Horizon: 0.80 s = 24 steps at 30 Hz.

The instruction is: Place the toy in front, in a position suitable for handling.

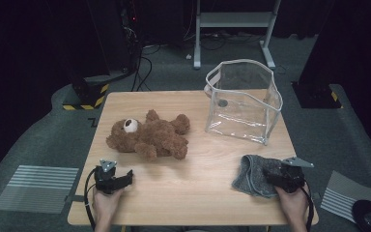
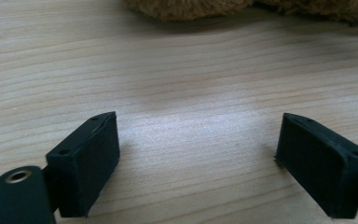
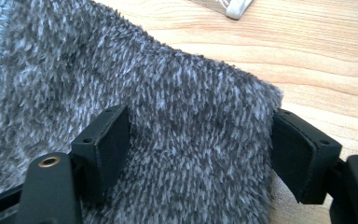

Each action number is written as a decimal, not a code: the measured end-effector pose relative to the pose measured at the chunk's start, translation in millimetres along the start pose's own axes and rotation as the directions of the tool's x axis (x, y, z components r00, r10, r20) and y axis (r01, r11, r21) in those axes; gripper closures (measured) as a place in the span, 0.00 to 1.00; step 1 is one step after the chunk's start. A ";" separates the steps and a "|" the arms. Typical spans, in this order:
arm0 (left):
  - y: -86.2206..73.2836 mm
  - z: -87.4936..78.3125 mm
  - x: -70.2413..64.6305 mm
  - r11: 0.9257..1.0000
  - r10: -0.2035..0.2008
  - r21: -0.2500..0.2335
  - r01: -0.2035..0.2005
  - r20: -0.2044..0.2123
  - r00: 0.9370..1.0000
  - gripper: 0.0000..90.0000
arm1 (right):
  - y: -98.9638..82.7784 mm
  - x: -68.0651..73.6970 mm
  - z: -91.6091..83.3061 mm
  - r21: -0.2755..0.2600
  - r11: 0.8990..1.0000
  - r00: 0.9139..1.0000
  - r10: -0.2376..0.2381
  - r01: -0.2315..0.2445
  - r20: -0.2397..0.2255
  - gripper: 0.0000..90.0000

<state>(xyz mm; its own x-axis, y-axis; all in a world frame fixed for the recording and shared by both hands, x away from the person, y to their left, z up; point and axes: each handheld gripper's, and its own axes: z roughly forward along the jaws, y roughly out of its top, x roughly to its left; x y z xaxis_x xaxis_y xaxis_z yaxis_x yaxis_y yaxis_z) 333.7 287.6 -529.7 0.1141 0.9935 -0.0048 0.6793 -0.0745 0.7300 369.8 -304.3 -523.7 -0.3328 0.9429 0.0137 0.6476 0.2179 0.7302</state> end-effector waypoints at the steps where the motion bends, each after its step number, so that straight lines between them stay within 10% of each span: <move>1: -0.1 -0.2 0.0 1.000 0.002 -0.001 -0.002 0.001 1.000 0.16 | 0.0 0.3 -0.1 0.000 1.000 1.000 0.000 0.000 0.002 0.27; 24: 26.7 -20.8 -2.9 0.999 -0.017 -0.041 0.023 0.144 0.989 0.08 | -0.2 1.3 -0.5 -0.004 1.000 1.000 -0.004 0.004 0.006 0.28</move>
<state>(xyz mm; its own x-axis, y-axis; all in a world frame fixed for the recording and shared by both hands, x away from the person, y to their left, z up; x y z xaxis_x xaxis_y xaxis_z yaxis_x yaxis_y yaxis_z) 336.5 284.5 -496.0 0.2061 0.9717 -0.1158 0.6515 -0.0480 0.7572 368.9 -303.2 -523.5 -0.3312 0.9435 0.0067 0.6435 0.2207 0.7330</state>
